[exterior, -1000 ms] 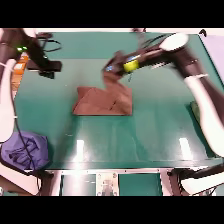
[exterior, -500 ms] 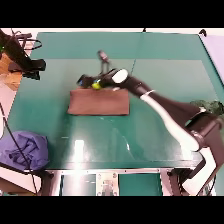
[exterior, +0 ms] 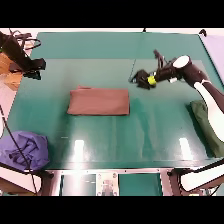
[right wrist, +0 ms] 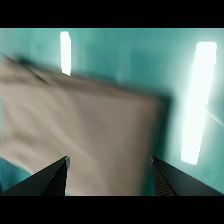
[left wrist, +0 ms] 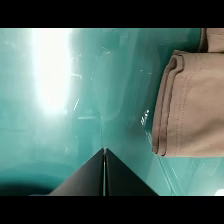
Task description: Fold the shirts.
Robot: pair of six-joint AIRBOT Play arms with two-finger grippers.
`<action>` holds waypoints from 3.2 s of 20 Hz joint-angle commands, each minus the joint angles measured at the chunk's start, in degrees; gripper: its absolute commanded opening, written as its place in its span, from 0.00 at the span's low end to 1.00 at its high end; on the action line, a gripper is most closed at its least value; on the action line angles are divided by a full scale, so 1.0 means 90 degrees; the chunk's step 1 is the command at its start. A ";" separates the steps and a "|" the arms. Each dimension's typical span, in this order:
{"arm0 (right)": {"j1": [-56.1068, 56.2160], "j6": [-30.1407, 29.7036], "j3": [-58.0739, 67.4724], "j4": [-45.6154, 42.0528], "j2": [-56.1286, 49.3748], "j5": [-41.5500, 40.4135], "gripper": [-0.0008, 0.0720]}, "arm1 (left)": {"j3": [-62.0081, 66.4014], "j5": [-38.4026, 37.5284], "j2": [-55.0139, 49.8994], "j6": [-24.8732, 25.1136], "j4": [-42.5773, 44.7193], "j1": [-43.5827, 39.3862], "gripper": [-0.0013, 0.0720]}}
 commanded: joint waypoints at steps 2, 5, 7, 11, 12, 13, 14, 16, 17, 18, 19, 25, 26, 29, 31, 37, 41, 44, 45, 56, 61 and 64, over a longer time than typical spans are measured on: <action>0.0206 -0.0665 -0.1484 0.0903 -0.0163 -0.0614 0.80 | 0.0000 0.0000 0.0002 -0.0002 -0.0019 0.0005 0.06; 0.0828 -0.1064 -0.1345 0.1938 -0.0668 -0.0699 0.80 | 0.0000 -0.0005 0.0002 -0.0002 -0.0019 0.0005 0.06; 0.1161 -0.1127 -0.1030 0.2331 -0.0933 -0.0721 0.76 | 0.0000 -0.0024 0.0002 0.0000 -0.0019 0.0005 0.06; 0.1120 -0.1163 -0.0277 0.2327 -0.0763 -0.0420 0.03 | 0.0000 -0.0083 0.0002 0.0002 -0.0019 0.0005 0.06; 0.0903 -0.1139 -0.0080 0.2314 -0.0520 -0.0372 0.03 | 0.0000 -0.0087 0.0002 0.0002 -0.0022 0.0005 0.06; 0.0629 -0.1018 0.0087 0.2268 -0.0236 -0.0328 0.03 | 0.0000 -0.0102 0.0002 0.0002 -0.0022 0.0005 0.06; 0.0257 -0.0954 0.0274 0.2212 0.0107 -0.0245 0.03 | 0.0000 -0.0107 0.0002 0.0002 -0.0022 0.0005 0.06; -0.0636 -0.0748 0.0610 0.2147 0.0755 0.0119 0.03 | 0.0000 -0.0121 0.0002 0.0000 -0.0036 0.0005 0.06; -0.1112 -0.0636 0.0741 0.2147 0.1044 0.0313 0.03 | 0.0000 -0.0119 0.0002 0.0000 -0.0039 0.0005 0.06; -0.1642 -0.0525 0.0850 0.2125 0.1326 0.0491 0.03 | 0.0000 -0.0119 0.0002 0.0000 -0.0039 0.0005 0.06; -0.2135 -0.0386 0.0923 0.2074 0.1557 0.0612 0.03 | 0.0000 -0.0119 0.0002 0.0000 -0.0044 0.0005 0.06; -0.5076 0.0160 0.1127 0.1967 0.2067 0.1093 0.03 | 0.0000 -0.0114 0.0002 0.0000 -0.0204 0.0005 0.06; -0.5496 0.0192 0.1127 0.1817 0.2067 0.1146 0.03 | 0.0000 -0.0117 0.0002 0.0000 -0.0206 0.0005 0.06; -0.6586 0.0440 0.1127 0.1090 0.2062 0.1457 0.03 | 0.0000 -0.0114 0.0002 0.0000 -0.0206 0.0005 0.06; -0.7155 0.0517 0.1127 0.0563 0.2062 0.1763 0.03 | 0.0000 -0.0112 0.0002 0.0000 -0.0206 0.0005 0.06; -0.7910 0.0512 0.1166 0.0151 0.2076 0.2691 0.03 | 0.0000 -0.0090 0.0002 0.0000 -0.0211 0.0005 0.06; -0.7929 0.1013 0.1316 -0.1445 0.2152 0.3147 0.03 | 0.0000 -0.0034 0.0002 0.0002 -0.0362 0.0005 0.06; -0.7907 0.1678 0.1309 -0.2941 0.2217 0.3587 0.03 | 0.0000 0.0061 0.0002 0.0002 -0.0401 0.0005 0.06; -0.7907 0.1826 0.1258 -0.3385 0.2217 0.3718 0.03 | 0.0000 0.0080 0.0002 0.0002 -0.0396 0.0005 0.06; -0.7902 0.2577 -0.1246 -0.5081 0.2076 0.3084 0.73 | 0.0000 0.0240 0.0002 0.0022 -0.0398 0.0005 0.06; -0.7036 0.1974 -0.0352 -0.2164 0.2052 0.2181 0.13 | 0.0000 0.0372 0.0002 0.0158 -0.0561 0.0005 0.06; -0.5493 0.1088 -0.0100 -0.1656 0.2188 0.1477 0.03 | 0.0000 0.0296 0.0005 0.0163 -0.0775 -0.0211 0.06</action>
